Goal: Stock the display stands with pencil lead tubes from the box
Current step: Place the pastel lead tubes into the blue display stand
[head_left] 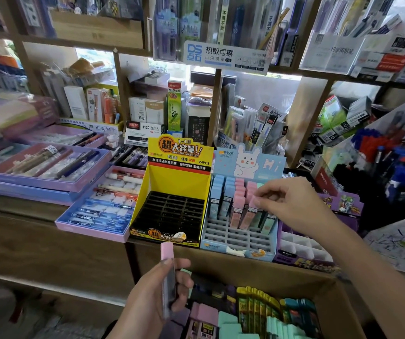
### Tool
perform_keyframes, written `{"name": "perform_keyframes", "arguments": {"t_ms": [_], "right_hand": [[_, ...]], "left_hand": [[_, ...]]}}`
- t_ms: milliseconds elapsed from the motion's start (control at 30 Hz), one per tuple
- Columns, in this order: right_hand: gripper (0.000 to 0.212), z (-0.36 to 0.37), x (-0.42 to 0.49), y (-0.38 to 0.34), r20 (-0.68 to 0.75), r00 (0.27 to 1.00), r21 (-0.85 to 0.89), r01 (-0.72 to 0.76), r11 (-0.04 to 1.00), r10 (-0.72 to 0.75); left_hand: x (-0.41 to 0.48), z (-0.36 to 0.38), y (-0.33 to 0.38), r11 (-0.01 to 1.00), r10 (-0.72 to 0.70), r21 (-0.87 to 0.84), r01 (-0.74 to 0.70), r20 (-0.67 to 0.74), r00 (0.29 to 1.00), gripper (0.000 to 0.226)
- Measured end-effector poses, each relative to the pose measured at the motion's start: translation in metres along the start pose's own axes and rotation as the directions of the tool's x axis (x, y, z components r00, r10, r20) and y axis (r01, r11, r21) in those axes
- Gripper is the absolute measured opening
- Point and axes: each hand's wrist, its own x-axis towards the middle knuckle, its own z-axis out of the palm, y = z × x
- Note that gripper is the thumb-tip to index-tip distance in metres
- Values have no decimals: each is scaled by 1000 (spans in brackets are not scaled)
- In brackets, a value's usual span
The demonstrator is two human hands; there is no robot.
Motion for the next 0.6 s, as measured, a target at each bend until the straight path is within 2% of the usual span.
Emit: {"name": "perform_keyframes", "arguments": {"t_ms": [200,367,600], "right_hand": [[21,10,4,5,-12,999,-191,37,981,-40],[6,16,7,2,15,993,-331,114,937,-115],[8,10,-2,-8,16,984,-390,167,906,-175]], "left_hand": [[1,0,0,1000,16,6,-16,0,1000,42],[4,-5,-2,1000,13,-13,-13,4,1000,42],[3,-7,-1,997,53,48,-55,45,998,46]]}}
